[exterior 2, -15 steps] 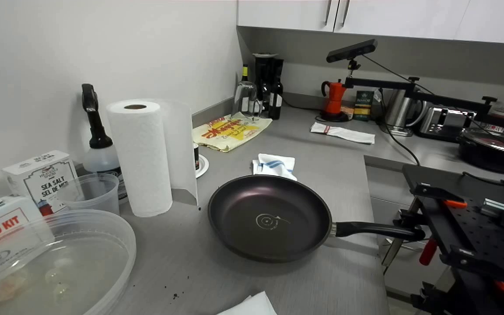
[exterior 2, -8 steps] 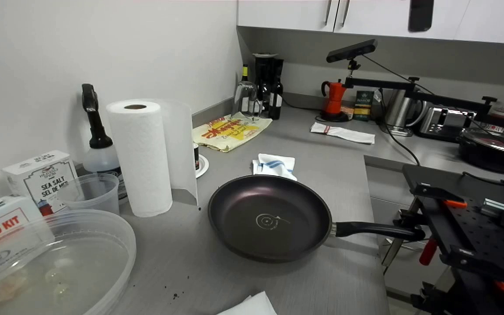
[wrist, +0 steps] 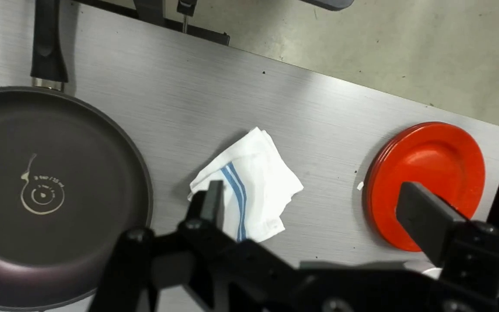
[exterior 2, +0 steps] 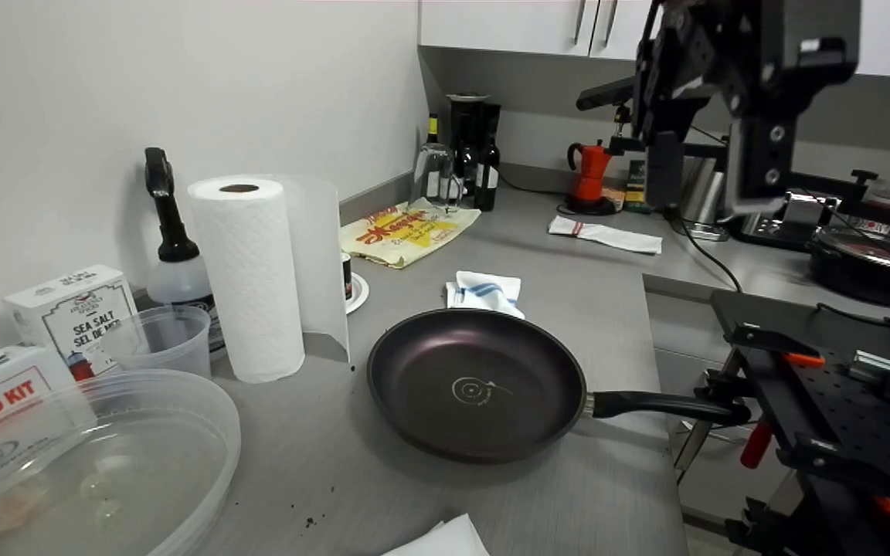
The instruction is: Use the towel to wipe the pan
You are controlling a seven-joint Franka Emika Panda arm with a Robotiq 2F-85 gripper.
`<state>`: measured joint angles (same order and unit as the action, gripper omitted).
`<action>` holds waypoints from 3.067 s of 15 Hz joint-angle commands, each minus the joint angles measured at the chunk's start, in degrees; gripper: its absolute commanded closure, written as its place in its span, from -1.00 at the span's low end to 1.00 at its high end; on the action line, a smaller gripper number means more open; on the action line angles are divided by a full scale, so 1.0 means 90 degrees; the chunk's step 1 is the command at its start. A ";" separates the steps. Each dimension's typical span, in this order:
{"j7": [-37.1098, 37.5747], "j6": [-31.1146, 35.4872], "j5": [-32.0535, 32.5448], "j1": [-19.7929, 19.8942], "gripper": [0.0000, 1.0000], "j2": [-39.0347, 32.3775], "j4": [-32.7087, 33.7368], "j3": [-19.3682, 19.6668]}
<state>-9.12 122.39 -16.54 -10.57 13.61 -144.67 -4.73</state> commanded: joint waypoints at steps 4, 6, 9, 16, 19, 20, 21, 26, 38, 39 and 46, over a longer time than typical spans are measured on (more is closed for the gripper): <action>-0.0003 0.1668 0.0084 -0.0098 -1.00 -0.1456 0.0161 -0.0396; 0.0030 0.2134 0.0139 -0.0114 -1.00 -0.1911 0.0249 -0.0517; 0.0109 0.2744 0.0226 -0.0134 -1.00 -0.2553 0.0455 -0.0686; 0.0776 0.4047 0.1388 -0.0329 -1.00 -0.3986 0.1113 -0.0613; 0.1060 0.4320 0.1738 -0.0425 -1.00 -0.4492 0.1345 -0.0458; 0.1125 0.4377 0.1773 -0.0438 -1.00 -0.4638 0.1416 -0.0429; 0.1191 0.4428 0.1800 -0.0454 -1.00 -0.4787 0.1484 -0.0386; 0.1310 0.4593 0.1756 -0.0472 -1.00 -0.5333 0.1724 -0.0310; 0.1087 0.4426 0.1638 -0.0127 -1.00 -0.5406 0.1709 -0.0523; 0.1111 0.4532 0.1645 -0.0139 -1.00 -0.5438 0.1689 -0.0506; 0.1405 0.4898 0.1752 -0.0491 -1.00 -0.5598 0.1522 -0.0302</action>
<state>1.14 163.57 -1.99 -12.61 -35.91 -130.15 -8.70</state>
